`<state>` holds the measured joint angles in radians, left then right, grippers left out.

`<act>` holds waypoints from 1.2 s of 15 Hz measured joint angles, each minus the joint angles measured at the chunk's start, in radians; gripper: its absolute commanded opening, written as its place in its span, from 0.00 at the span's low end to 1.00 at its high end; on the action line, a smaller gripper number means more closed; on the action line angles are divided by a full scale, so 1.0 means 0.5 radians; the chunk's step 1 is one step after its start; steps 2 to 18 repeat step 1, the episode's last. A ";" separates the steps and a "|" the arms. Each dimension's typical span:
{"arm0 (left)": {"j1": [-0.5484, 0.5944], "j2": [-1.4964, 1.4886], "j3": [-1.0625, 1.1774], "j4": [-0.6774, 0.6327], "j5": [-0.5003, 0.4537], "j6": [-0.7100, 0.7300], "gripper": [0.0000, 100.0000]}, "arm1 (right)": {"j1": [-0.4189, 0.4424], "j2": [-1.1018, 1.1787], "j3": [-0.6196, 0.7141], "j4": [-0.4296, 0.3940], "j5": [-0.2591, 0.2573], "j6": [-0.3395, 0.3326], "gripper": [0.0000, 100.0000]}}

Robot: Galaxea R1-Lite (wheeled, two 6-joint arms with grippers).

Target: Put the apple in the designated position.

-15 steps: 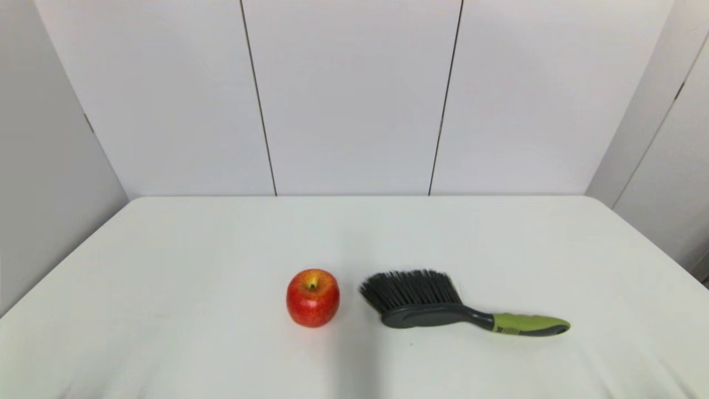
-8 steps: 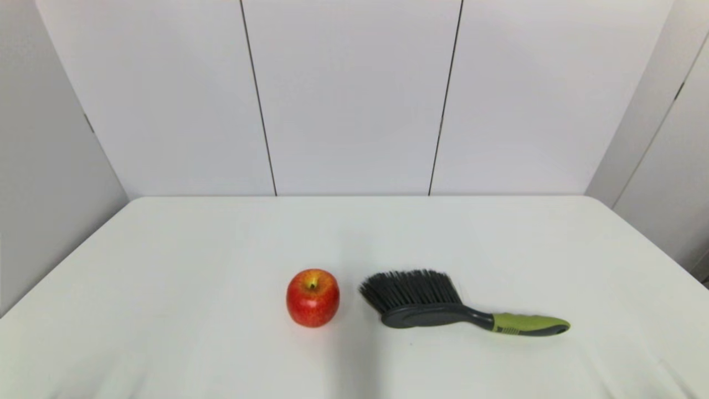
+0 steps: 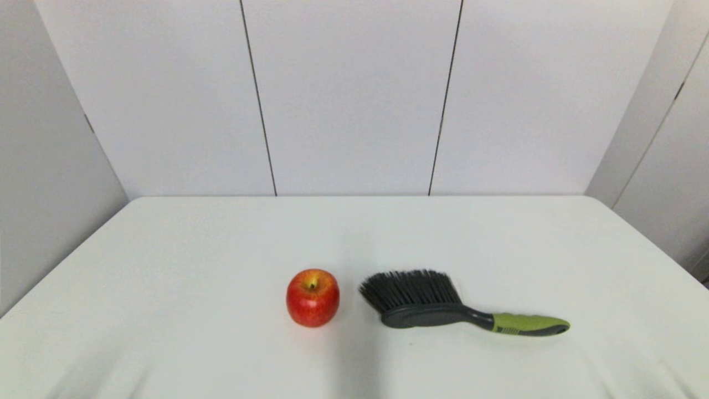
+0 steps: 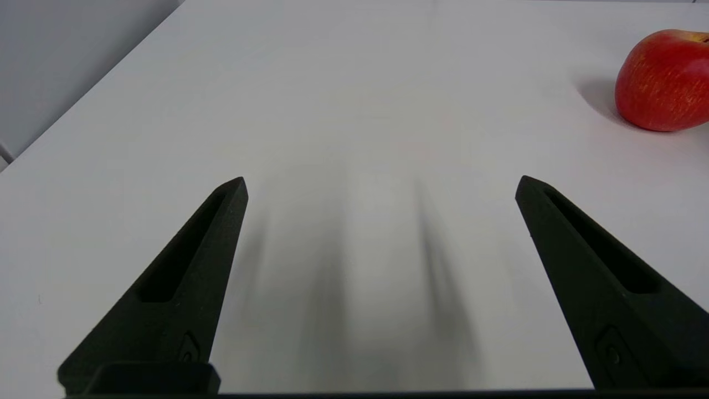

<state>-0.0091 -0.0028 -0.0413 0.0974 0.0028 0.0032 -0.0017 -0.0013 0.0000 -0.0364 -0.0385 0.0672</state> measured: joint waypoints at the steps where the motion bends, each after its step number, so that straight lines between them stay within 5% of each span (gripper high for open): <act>1: 0.000 0.000 0.000 0.000 0.000 0.000 1.00 | 0.000 0.000 0.000 0.000 0.000 -0.002 1.00; 18: 0.000 0.000 0.000 0.000 0.000 0.000 1.00 | 0.000 0.000 0.000 0.000 0.000 -0.002 1.00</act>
